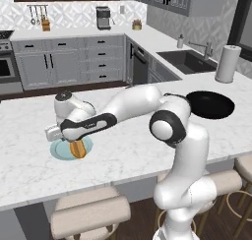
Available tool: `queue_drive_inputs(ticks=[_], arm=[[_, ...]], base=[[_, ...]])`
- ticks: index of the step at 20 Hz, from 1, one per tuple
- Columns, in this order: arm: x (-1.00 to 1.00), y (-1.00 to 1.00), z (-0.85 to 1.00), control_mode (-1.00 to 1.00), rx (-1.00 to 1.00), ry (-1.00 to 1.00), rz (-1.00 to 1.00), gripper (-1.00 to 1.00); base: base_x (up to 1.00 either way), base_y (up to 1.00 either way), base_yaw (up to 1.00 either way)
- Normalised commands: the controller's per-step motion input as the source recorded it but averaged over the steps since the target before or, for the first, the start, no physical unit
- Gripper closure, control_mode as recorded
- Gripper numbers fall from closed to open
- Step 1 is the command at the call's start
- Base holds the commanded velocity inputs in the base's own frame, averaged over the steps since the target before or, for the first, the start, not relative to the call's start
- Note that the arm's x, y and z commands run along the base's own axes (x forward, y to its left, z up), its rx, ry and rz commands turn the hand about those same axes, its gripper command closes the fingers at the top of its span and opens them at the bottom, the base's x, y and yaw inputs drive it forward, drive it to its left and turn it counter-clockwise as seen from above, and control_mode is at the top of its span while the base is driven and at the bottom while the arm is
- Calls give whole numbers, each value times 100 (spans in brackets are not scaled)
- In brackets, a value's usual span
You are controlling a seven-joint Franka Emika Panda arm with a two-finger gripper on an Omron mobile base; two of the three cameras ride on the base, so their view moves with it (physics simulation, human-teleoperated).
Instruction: Place one bun and one sausage from the bowl on each plate.
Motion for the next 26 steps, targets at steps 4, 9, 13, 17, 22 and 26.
queue_drive_inputs(ticks=[4, 9, 13, 17, 22, 26], arm=[[21, 53, -35, -100, -3, 2, -2, 100], [1, 8, -53, -100, -4, 15, -26, 100], [30, -4, -59, -100, -8, 7, -25, 100], [26, -38, -45, -100, -6, 0, -8, -100], [7, -15, 8, -100, 5, 0, 0, -100], [-7, -33, 72, -100, 16, -10, 0, -100]], base=[[0, 0, 0], [0, 0, 0], [0, 0, 0], [0, 0, 0], [0, 0, 0], [0, 0, 0]])
